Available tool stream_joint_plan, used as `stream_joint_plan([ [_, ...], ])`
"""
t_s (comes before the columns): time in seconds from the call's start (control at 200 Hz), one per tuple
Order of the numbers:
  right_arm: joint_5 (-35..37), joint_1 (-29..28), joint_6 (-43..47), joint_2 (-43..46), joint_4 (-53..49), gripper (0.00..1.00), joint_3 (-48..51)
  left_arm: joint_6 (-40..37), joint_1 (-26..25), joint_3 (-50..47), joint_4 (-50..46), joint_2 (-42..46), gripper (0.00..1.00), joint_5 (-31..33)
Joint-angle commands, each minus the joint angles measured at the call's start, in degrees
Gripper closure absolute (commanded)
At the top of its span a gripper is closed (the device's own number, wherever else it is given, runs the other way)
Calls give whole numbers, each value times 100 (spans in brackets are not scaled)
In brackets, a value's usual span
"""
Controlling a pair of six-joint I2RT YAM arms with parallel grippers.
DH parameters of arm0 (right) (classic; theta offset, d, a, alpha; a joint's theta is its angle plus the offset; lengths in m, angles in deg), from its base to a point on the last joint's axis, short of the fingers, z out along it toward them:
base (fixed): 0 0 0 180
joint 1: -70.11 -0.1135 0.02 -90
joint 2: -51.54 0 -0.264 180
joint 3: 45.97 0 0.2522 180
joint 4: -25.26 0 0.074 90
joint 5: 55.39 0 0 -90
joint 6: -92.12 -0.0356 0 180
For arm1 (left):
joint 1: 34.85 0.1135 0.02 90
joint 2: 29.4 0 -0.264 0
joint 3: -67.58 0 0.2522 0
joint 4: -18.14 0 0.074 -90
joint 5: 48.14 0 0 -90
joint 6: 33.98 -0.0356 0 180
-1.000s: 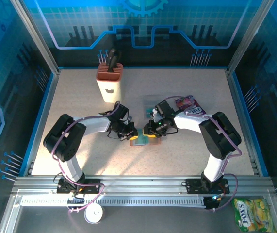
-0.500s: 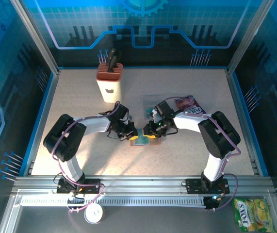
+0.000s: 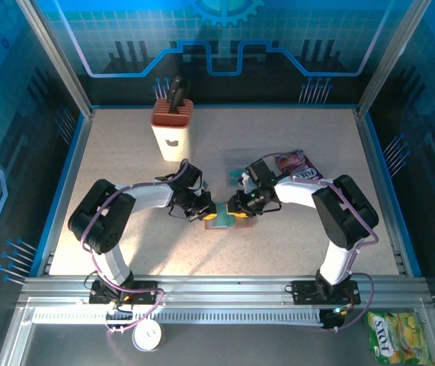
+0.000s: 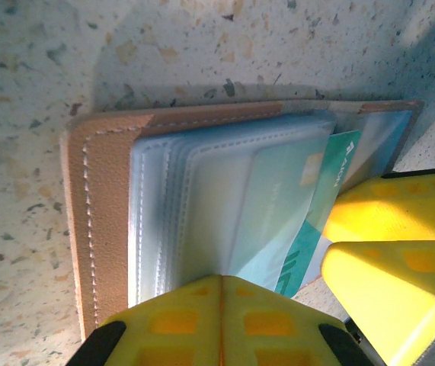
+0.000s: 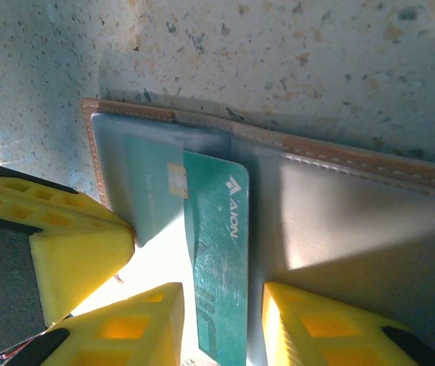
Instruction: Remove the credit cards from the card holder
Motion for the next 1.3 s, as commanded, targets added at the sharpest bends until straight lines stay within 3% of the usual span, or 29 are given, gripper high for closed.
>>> stream_joint_plan([
  [0.0, -228, 46, -41, 22, 175, 67, 111, -133, -19, 83, -351, -116, 92, 140],
  [0.685, -426, 41, -312, 94, 663, 88, 284, -132, -21, 103, -344, -119, 92, 141],
  [1.296, -69, 318, 200, 856, -132, 92, 583, -292, -7, 190, -528, -68, 92, 290],
])
